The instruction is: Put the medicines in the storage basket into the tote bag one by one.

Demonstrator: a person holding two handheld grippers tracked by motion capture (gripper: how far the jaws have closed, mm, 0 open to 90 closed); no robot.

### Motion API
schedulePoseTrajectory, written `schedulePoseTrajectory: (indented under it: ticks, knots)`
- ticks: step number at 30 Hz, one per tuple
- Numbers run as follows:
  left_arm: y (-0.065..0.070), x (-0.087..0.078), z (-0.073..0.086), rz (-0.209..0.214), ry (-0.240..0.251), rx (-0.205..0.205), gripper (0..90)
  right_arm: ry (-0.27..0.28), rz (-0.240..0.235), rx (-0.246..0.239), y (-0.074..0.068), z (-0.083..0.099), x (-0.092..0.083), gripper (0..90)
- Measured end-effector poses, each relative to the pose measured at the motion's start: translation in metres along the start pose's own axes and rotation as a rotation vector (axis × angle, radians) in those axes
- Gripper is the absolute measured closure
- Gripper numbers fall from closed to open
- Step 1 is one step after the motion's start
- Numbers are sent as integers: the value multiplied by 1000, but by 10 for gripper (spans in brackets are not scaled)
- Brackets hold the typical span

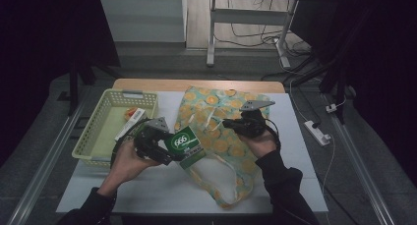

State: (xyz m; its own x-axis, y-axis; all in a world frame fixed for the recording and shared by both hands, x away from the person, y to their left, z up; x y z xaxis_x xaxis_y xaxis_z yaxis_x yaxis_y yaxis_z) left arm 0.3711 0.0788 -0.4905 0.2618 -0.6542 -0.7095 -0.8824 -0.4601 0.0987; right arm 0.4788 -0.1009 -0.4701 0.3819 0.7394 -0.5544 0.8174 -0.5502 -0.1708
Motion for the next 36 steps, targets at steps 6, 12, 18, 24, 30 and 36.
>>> schedulePoseTrajectory:
  ticks: [6, 12, 18, 24, 30, 36]
  knots:
    - [4, 19, -4, 27, -17, 12, 178, -2, 0, -1, 0, 0, 1, 894]
    - [7, 36, -10, 44, -32, 25, 178, 3, -2, 2, -1, -1, 0, 894]
    - [7, 52, -16, 35, -53, 40, 178, 8, -2, 2, -1, -1, -1, 894]
    - [5, 62, -23, 37, -56, 34, 178, 12, -8, 3, -3, -2, 0, 894]
    - [2, 72, -31, 36, -73, 43, 178, 13, -10, 5, -2, -2, 1, 894]
    - [-1, 84, -38, 25, -84, 46, 178, 12, -13, 2, -3, -2, 1, 894]
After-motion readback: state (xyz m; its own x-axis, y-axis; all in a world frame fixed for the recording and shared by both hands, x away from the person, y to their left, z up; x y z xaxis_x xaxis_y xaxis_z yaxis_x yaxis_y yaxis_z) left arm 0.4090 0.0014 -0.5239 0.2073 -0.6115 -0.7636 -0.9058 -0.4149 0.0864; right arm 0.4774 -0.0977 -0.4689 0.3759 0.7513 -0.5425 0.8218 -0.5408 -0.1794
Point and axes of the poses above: each handheld gripper's, and its own axes: x roughly forward along the jaws, z roughly out of its underside, y roughly to its right, the point moved 9 cm from there along x, roughly forward along the jaws, and after that the axes turned 7 degrees about x, right-handed, at the moved point
